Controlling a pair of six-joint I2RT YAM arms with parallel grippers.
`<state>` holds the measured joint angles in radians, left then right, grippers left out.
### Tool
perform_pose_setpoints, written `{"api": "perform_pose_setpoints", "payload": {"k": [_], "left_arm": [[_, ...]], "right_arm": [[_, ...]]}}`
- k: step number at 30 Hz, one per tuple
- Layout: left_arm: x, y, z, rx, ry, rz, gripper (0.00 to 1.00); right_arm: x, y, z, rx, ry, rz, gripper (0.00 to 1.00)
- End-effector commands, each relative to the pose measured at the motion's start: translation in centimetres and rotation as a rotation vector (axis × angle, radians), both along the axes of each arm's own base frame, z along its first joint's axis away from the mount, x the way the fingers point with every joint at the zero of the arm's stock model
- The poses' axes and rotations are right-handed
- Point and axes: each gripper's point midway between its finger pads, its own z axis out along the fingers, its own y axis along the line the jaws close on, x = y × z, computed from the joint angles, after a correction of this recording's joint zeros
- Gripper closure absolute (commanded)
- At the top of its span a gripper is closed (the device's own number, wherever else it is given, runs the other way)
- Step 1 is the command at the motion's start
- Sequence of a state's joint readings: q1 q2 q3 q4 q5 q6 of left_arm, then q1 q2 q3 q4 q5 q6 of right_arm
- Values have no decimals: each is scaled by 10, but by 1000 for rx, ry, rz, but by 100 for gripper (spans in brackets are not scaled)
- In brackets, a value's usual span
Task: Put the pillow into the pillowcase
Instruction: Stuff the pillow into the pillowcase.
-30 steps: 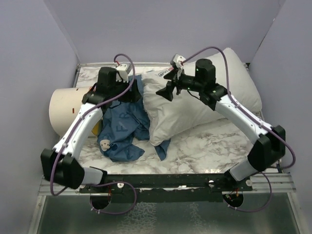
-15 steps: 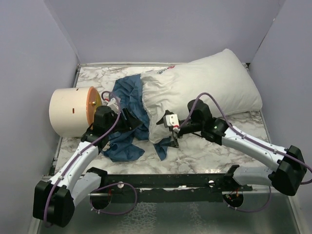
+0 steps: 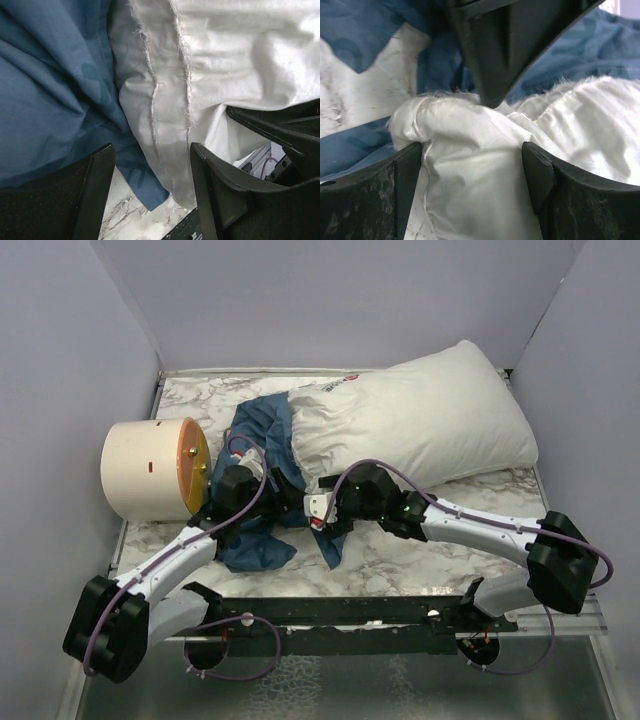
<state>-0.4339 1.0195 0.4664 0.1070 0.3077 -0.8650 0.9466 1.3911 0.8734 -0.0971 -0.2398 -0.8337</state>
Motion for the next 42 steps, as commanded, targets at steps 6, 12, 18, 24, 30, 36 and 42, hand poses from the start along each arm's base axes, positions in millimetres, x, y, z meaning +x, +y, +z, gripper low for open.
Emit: {"api": "perform_pose_setpoints", "payload": {"k": [6,12,18,24,30,36,42], "left_arm": [[31,-8,-15,67,-42,61,41],[39,-6,-34,121,-19,80,47],[48,-9,-39,145,-17,76,49],[49,-4,-56,214,8,71,65],[45,-2,-58,245,13,49,87],[39,1,-42,262,-18,13,100],[14,-4,-1,210,-104,-94,100]], "right_arm": [[53,-9,30,110,-122,-323,71],[56,-3,62,275,-90,-383,94],[63,-4,67,324,-55,-452,99],[76,-16,78,371,-31,-548,99],[79,-22,85,402,-19,-560,99],[87,-29,87,430,0,-607,99],[99,-38,91,462,27,-659,99]]}}
